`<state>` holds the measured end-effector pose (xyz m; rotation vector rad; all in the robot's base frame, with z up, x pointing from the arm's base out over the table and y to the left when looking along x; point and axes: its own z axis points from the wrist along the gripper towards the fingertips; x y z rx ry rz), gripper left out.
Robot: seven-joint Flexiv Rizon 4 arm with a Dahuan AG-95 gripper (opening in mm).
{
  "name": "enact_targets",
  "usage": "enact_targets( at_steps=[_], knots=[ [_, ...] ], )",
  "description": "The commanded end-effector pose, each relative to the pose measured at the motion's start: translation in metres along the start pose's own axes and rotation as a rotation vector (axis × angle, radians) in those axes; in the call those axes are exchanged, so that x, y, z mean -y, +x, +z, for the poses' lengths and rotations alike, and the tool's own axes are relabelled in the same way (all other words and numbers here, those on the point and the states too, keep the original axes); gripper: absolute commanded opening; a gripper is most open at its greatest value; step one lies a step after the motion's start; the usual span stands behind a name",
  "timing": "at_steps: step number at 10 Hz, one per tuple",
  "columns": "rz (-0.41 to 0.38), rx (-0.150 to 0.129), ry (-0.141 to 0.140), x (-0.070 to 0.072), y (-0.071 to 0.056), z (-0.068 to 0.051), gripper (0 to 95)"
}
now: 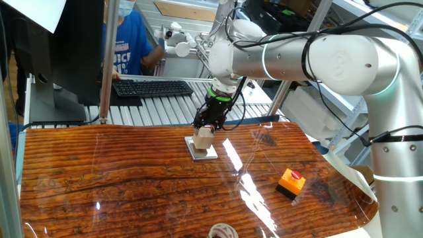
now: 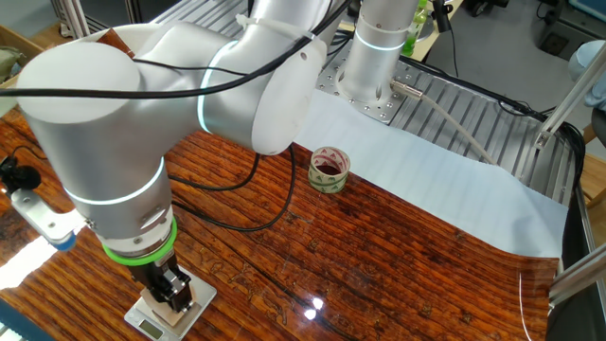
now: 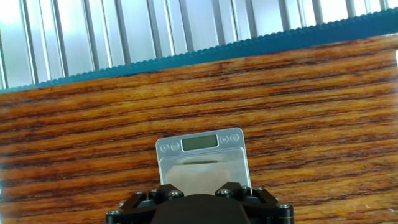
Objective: Place the block on the scale
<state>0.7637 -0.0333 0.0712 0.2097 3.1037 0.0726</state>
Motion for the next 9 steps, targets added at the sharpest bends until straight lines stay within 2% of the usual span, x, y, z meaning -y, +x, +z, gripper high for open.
enact_targets(
  at_steps=[1,9],
  knots=[
    [-0.003,0.001,0.001,0.0004,0.0008,0.0013,0.0],
    [-0.012,0.007,0.008,0.0021,0.0036,0.0089,0.0]
  ],
)
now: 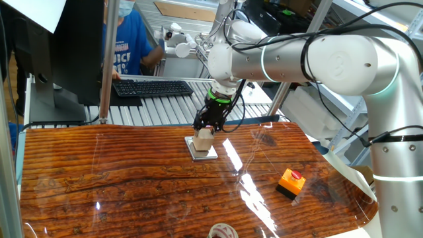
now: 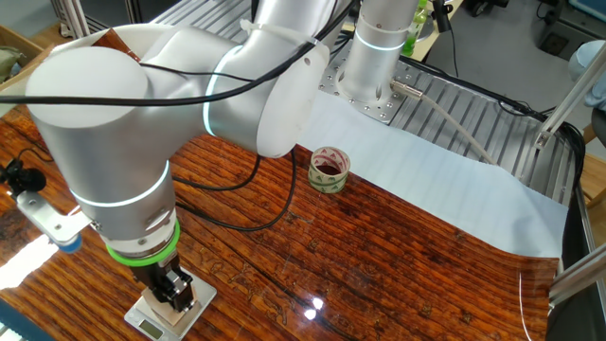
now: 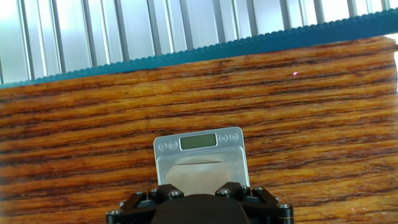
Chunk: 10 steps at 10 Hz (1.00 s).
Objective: Place the block on the scale
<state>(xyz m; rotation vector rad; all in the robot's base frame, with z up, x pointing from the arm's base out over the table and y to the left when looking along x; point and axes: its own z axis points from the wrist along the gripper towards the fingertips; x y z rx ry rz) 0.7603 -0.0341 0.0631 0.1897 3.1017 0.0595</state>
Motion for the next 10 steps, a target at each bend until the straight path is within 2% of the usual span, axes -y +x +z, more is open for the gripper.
enact_targets(
  at_steps=[1,4,6,8,10],
  knots=[
    [0.0,0.006,0.001,0.0007,0.0013,0.0028,0.0],
    [0.001,0.012,0.004,0.001,0.0017,0.0024,0.0],
    [0.014,0.015,0.026,0.0011,0.0019,0.0036,0.0],
    [0.041,0.012,0.022,0.0011,0.0019,0.0034,38.0],
    [0.06,0.01,0.017,0.001,0.0019,0.0032,38.0]
  ],
)
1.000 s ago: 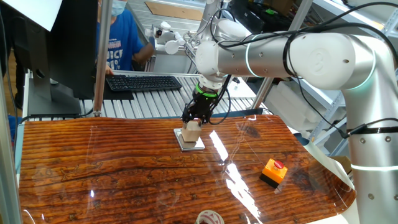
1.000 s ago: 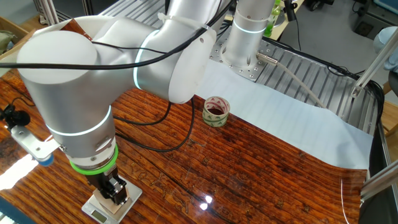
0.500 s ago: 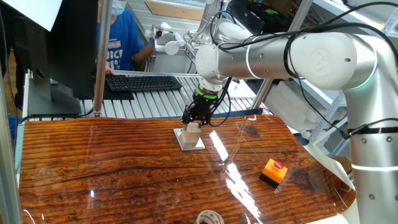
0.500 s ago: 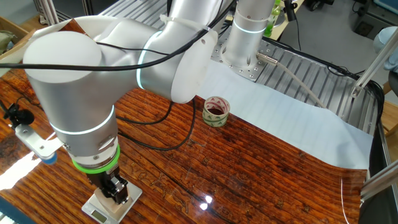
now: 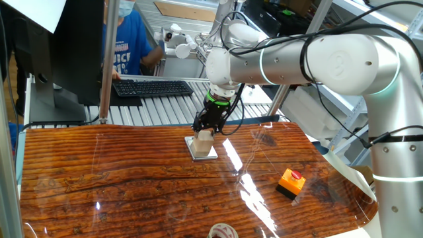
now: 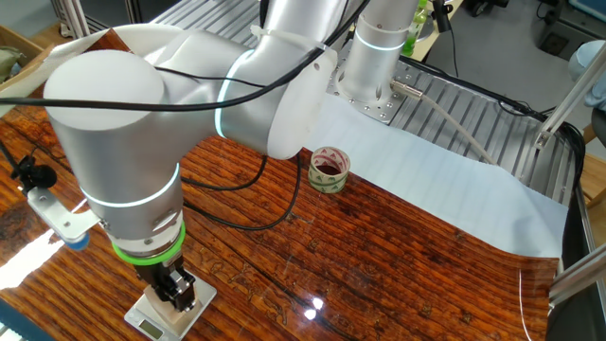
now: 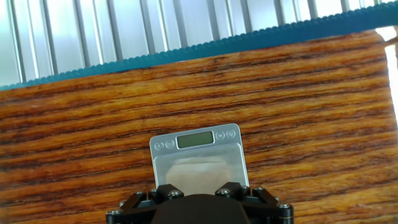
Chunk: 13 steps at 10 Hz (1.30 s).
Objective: Place the block on the scale
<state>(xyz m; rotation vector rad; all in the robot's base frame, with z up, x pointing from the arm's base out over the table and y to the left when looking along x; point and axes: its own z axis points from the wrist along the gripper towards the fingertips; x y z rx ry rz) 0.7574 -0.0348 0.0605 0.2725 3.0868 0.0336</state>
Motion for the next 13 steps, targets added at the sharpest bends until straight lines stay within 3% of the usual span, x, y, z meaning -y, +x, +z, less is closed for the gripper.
enact_targets(
  at_steps=[1,4,5,6,7,10,11,12,13],
  knots=[
    [0.014,-0.003,-0.002,0.0,-0.001,0.001,57.0],
    [0.027,-0.004,-0.011,0.0,-0.001,0.002,57.0],
    [0.032,-0.004,-0.01,0.0,-0.001,0.002,76.0],
    [0.035,-0.004,-0.01,0.0,-0.001,0.002,76.0],
    [0.051,-0.005,-0.009,0.0,-0.001,0.002,95.0],
    [0.054,-0.005,-0.012,0.0,-0.001,0.001,95.0],
    [0.048,-0.006,-0.012,0.0,-0.001,-0.003,76.0],
    [0.032,-0.01,-0.005,0.0,-0.001,-0.011,76.0],
    [0.01,-0.025,0.001,0.0,-0.001,-0.025,57.0]
  ],
)
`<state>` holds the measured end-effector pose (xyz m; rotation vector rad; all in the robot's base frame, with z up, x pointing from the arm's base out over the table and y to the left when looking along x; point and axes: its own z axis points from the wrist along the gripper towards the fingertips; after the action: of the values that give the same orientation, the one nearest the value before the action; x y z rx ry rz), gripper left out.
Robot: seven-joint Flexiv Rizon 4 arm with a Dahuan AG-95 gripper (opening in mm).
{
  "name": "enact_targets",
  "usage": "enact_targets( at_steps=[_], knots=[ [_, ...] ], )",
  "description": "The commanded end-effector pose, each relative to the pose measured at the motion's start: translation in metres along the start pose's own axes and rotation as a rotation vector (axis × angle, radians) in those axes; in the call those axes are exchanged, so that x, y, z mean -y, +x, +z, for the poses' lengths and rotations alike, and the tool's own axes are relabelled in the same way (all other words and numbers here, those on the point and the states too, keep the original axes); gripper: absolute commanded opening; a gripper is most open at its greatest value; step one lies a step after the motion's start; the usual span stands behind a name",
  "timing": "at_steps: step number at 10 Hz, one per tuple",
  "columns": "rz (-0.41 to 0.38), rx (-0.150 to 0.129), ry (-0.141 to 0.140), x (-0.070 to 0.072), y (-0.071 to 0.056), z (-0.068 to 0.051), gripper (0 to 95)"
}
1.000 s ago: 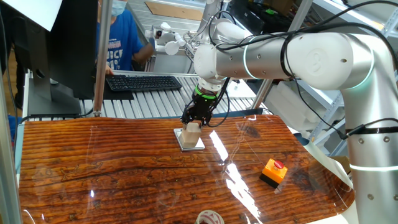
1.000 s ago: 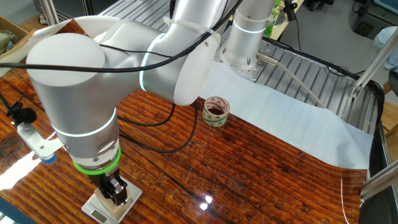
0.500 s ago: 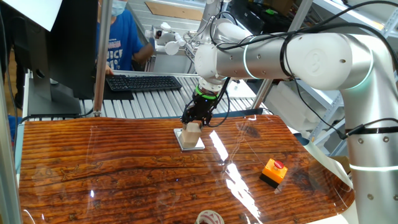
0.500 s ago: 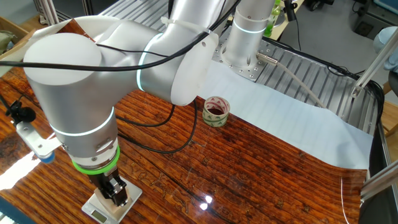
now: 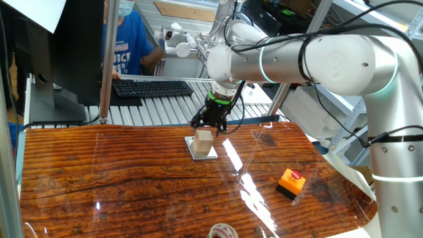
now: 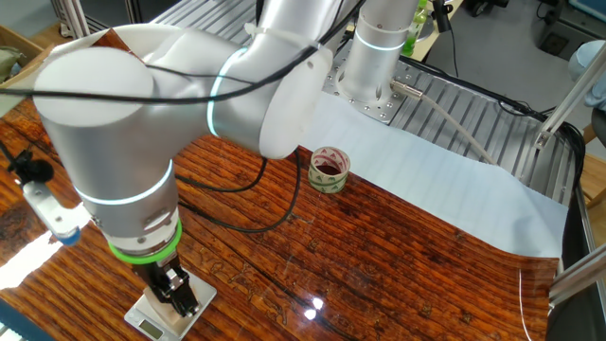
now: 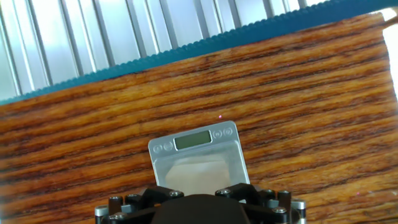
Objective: Place the block on the scale
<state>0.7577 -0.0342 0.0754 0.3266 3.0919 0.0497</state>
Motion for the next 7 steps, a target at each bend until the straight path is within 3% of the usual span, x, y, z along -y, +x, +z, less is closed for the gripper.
enact_targets(
  at_steps=[1,2,3,4,7],
  knots=[
    [-0.04,-0.038,0.007,0.003,0.001,-0.028,38.0],
    [-0.047,-0.051,0.01,0.005,0.003,-0.038,19.0],
    [-0.054,-0.075,0.013,0.007,0.006,-0.047,19.0],
    [-0.061,-0.087,0.017,0.009,0.01,-0.053,0.0],
    [-0.086,-0.11,0.026,0.022,0.036,-0.076,0.0]
  ],
)
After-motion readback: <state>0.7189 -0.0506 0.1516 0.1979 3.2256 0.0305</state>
